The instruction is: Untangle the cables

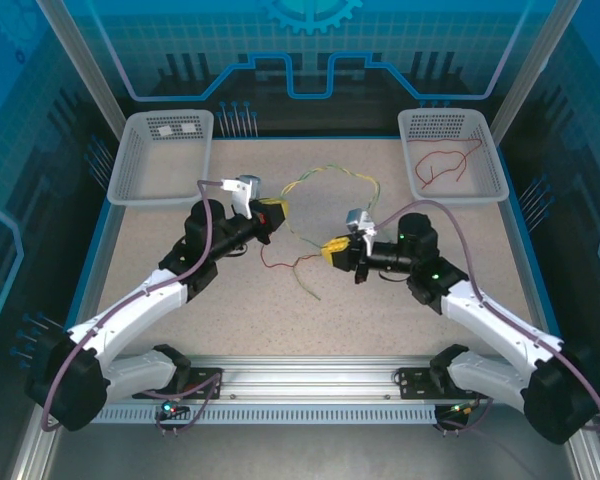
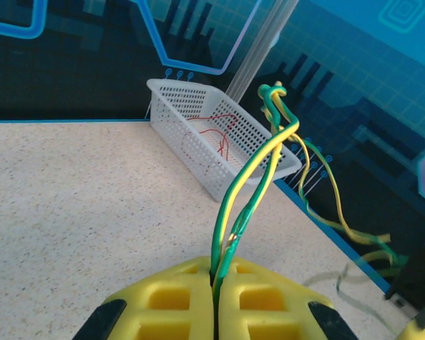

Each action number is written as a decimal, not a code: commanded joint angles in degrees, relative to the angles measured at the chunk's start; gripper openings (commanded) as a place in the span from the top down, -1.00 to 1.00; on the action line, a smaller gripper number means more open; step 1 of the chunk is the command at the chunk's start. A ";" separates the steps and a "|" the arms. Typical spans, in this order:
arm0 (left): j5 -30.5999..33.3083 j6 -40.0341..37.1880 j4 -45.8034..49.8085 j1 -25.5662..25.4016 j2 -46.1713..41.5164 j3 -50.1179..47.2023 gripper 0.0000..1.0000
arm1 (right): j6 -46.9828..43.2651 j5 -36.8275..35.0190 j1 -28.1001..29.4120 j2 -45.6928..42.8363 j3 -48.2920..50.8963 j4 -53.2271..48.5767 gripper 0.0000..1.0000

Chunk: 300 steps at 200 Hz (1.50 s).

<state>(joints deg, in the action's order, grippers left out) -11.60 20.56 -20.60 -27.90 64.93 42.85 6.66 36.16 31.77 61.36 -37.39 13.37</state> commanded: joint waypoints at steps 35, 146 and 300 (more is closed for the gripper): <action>-3.03 -0.57 -2.99 0.37 -0.35 -0.64 1.00 | -2.37 -9.42 5.23 0.63 -5.39 -2.48 0.28; -14.58 -4.33 -13.93 -0.47 0.31 -5.34 1.00 | 16.54 -16.38 -4.87 -2.04 -18.13 -16.29 -0.41; -15.50 -13.56 -4.73 -4.31 -0.47 -1.09 1.00 | -34.18 -30.45 8.14 -2.48 -17.43 -16.89 -0.72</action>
<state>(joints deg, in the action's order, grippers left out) -24.29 9.28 -25.08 -31.44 65.54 39.81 -19.14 7.22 39.18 57.34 -53.69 -4.51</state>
